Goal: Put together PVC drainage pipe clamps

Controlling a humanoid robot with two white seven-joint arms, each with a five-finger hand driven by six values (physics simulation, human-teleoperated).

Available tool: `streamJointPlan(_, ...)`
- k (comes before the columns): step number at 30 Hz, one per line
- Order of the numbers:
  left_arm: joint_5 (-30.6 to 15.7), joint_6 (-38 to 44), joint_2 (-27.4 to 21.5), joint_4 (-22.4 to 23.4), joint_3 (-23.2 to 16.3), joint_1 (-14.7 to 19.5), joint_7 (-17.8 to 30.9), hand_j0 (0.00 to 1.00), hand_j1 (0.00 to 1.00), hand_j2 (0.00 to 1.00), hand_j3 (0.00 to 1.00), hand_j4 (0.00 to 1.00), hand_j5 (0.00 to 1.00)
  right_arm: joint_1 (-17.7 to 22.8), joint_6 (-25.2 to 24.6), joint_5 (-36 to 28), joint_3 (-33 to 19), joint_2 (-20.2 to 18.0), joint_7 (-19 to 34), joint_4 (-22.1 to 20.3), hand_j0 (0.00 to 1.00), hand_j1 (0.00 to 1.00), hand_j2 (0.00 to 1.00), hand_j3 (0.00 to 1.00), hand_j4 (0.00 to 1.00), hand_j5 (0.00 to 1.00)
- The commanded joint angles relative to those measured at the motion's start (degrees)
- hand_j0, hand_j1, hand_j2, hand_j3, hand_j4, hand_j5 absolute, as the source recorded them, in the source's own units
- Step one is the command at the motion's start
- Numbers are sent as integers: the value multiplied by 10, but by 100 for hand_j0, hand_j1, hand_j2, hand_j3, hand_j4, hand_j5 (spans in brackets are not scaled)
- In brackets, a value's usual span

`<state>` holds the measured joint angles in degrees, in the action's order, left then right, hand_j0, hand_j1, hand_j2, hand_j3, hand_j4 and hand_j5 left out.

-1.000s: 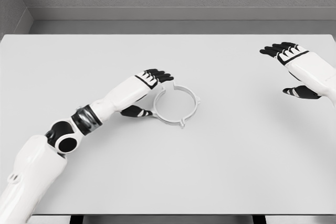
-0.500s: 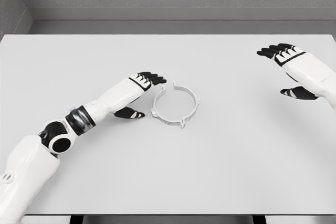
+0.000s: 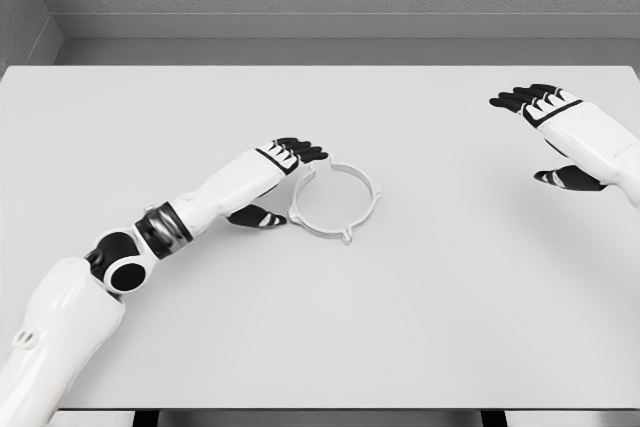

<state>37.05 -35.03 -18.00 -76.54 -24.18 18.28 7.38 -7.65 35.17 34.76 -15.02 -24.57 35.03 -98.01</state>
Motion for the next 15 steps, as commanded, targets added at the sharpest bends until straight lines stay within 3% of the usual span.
streamJointPlan(1, -4, 0, 3, 0, 0, 0, 0, 100, 100, 100, 100, 100, 100, 0, -2, -4, 0, 0, 0, -1, 100, 100, 100, 100, 100, 100)
streamJointPlan(15, 0, 0, 17, 3, 1, 0, 0, 100, 100, 100, 100, 100, 100, 0, -2, -4, 0, 0, 0, 0, 100, 100, 100, 100, 100, 100)
